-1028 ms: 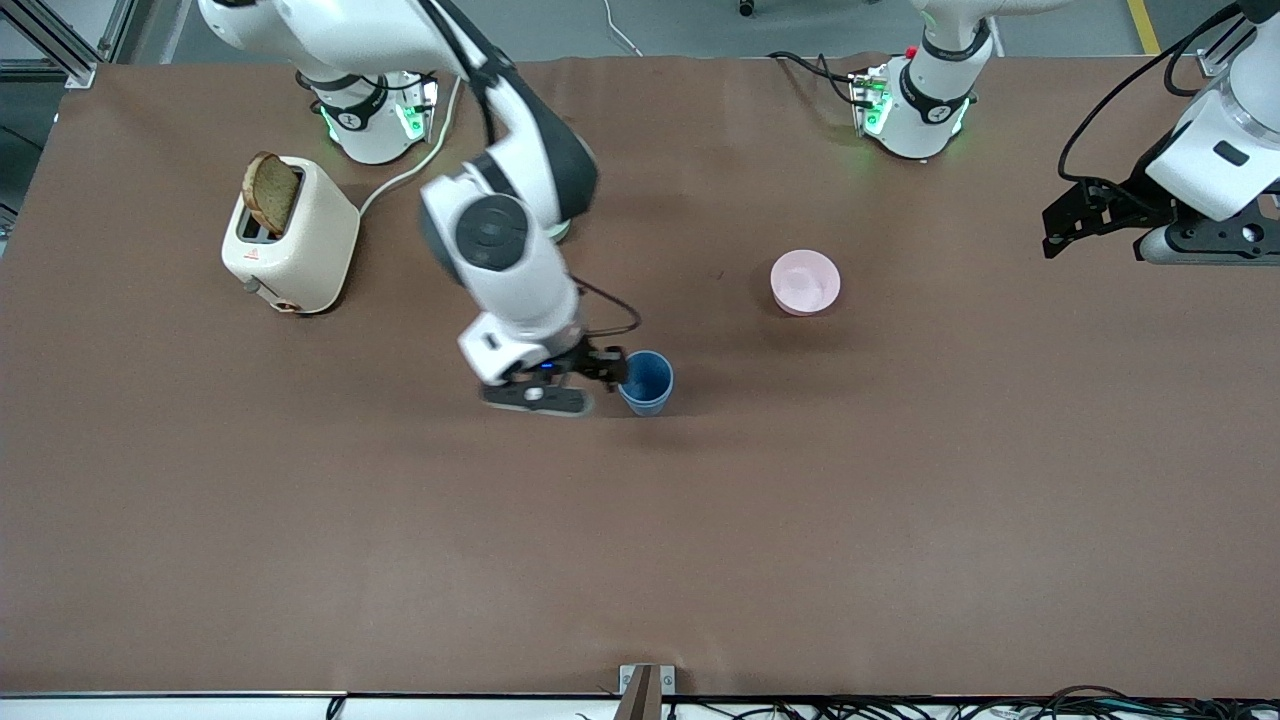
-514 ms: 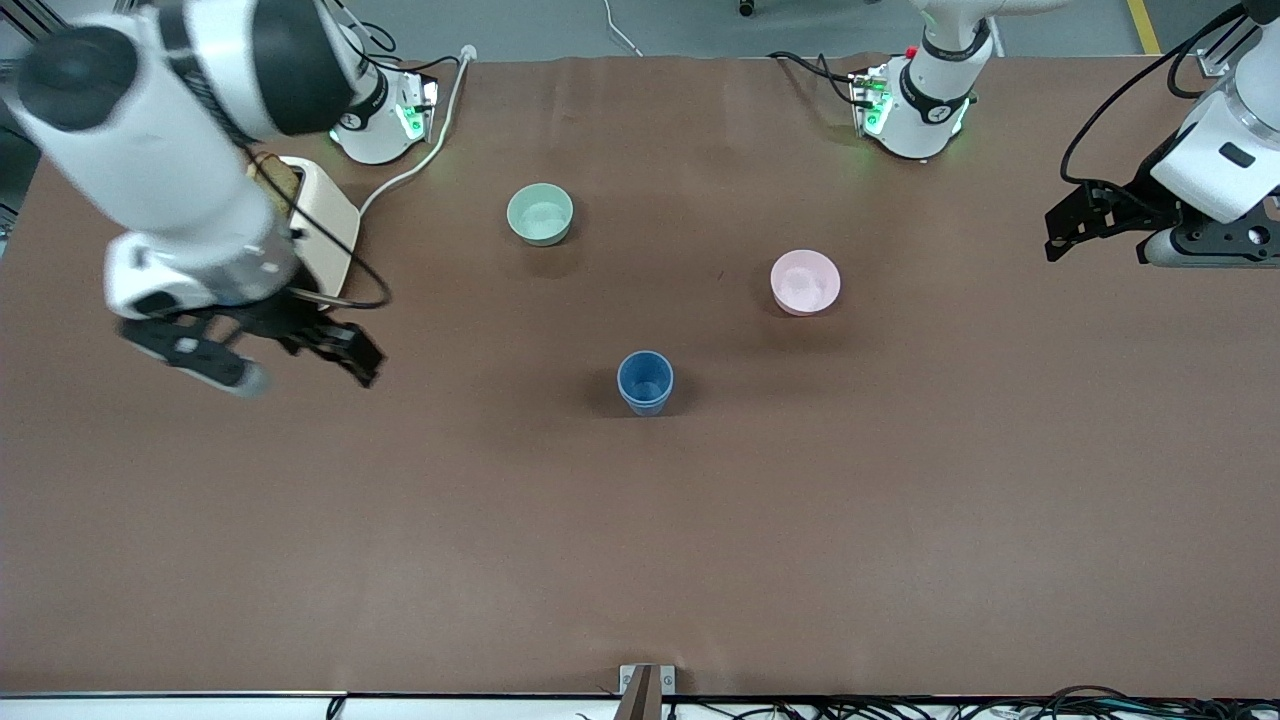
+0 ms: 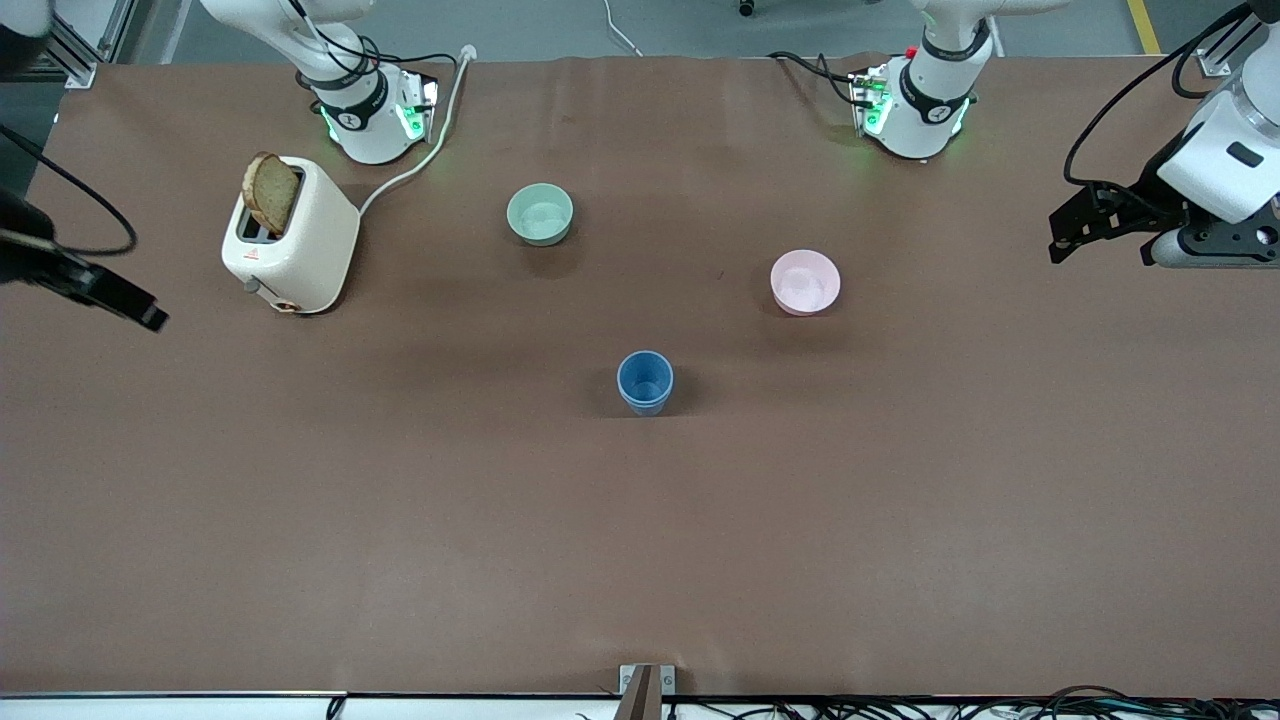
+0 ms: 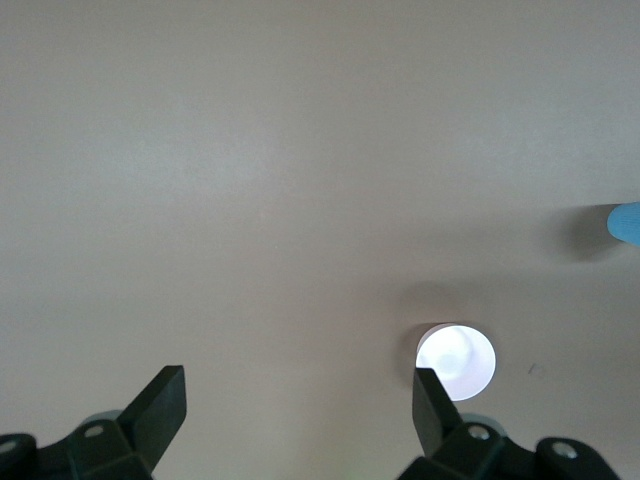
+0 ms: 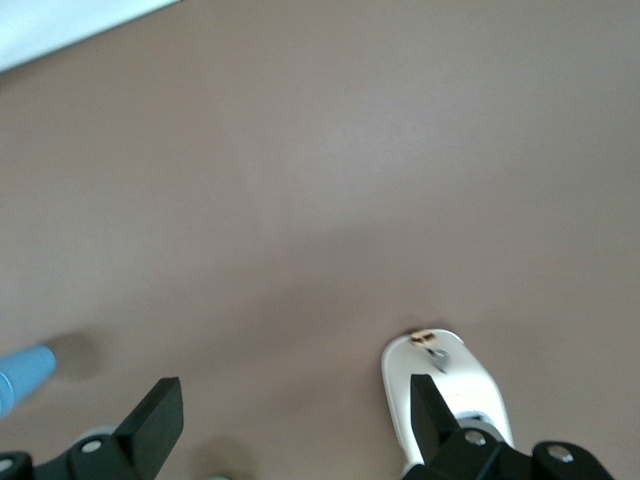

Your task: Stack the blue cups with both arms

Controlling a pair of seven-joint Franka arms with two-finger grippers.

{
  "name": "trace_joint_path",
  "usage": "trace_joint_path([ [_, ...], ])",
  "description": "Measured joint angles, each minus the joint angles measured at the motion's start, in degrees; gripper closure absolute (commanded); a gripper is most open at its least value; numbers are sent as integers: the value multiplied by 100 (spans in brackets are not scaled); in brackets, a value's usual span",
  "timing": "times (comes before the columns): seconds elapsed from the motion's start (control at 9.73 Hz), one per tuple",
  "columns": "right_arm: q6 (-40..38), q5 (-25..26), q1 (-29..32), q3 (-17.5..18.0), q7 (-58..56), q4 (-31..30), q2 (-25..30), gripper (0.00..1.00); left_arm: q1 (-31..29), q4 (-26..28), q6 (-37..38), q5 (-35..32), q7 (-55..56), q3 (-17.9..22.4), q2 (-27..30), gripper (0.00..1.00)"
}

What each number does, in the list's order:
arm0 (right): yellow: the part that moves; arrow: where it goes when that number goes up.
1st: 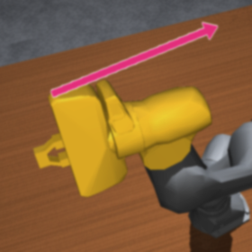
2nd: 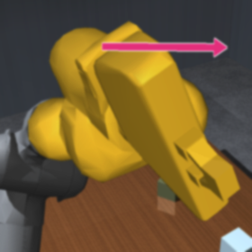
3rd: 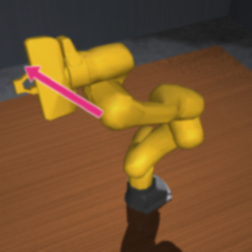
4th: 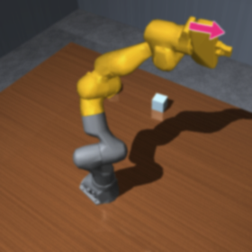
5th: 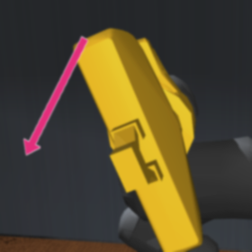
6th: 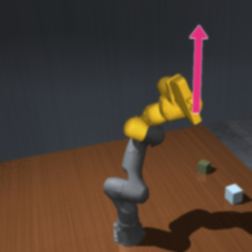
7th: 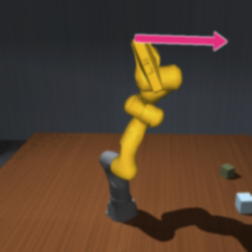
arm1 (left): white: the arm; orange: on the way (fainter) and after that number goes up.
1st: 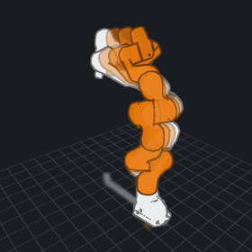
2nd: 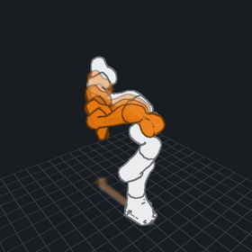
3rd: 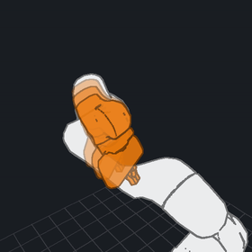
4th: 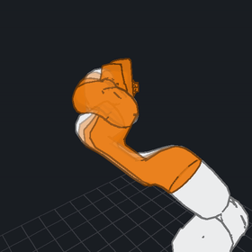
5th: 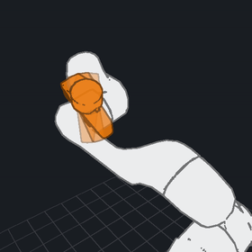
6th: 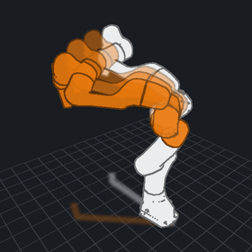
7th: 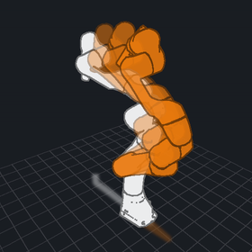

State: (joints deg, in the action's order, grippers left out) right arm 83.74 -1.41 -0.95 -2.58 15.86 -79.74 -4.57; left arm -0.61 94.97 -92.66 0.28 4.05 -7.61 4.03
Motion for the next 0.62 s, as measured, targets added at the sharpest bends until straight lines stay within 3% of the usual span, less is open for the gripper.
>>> trace_joint_path([
  [0.31,-195,11,179,-407,-1403,-355,399,0,-17,-1,6,-139,0,3,-23,0],
  [0.62,-180,59,178,-392,-1530,-410,410,0,-32,-97,6,-452,0,0,-23,0],
])
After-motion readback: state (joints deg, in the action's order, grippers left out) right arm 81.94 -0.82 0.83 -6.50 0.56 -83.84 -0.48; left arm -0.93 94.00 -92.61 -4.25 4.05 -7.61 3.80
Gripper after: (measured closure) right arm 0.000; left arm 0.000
